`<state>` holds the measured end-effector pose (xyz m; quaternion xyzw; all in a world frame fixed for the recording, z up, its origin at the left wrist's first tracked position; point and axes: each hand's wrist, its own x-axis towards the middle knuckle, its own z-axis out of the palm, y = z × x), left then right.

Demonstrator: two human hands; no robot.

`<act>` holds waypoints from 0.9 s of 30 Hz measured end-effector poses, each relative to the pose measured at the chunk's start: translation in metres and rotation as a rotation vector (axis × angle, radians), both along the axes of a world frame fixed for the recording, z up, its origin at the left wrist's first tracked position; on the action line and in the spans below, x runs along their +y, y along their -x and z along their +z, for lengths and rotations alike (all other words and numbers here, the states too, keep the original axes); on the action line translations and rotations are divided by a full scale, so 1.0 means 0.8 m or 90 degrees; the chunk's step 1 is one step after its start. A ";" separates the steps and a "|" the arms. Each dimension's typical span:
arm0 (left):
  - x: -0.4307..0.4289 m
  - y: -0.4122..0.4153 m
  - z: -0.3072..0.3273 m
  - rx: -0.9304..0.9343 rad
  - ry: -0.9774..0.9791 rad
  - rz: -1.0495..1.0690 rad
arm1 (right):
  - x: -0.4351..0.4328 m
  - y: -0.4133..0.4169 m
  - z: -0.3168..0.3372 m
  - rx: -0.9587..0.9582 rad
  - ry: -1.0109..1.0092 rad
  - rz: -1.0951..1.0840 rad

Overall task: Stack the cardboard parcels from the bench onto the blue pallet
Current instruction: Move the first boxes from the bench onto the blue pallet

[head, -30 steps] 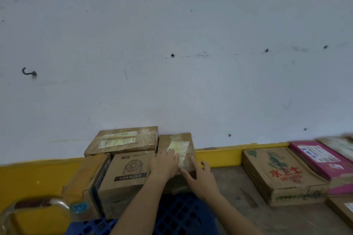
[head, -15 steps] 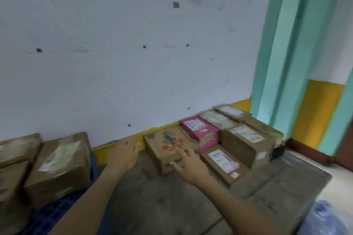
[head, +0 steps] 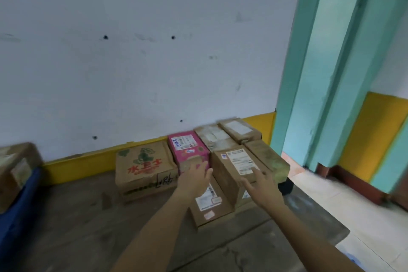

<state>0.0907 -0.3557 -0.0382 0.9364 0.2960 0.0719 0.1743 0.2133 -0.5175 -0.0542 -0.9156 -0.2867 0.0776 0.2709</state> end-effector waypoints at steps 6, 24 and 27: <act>0.006 -0.077 -0.030 0.081 0.032 0.040 | -0.005 -0.042 -0.033 0.025 -0.016 -0.065; 0.054 -0.182 -0.070 -0.010 0.194 0.022 | 0.023 -0.050 -0.069 0.164 -0.218 -0.144; 0.047 -0.175 -0.075 -0.062 0.242 0.047 | 0.024 -0.034 -0.064 0.085 -0.208 -0.128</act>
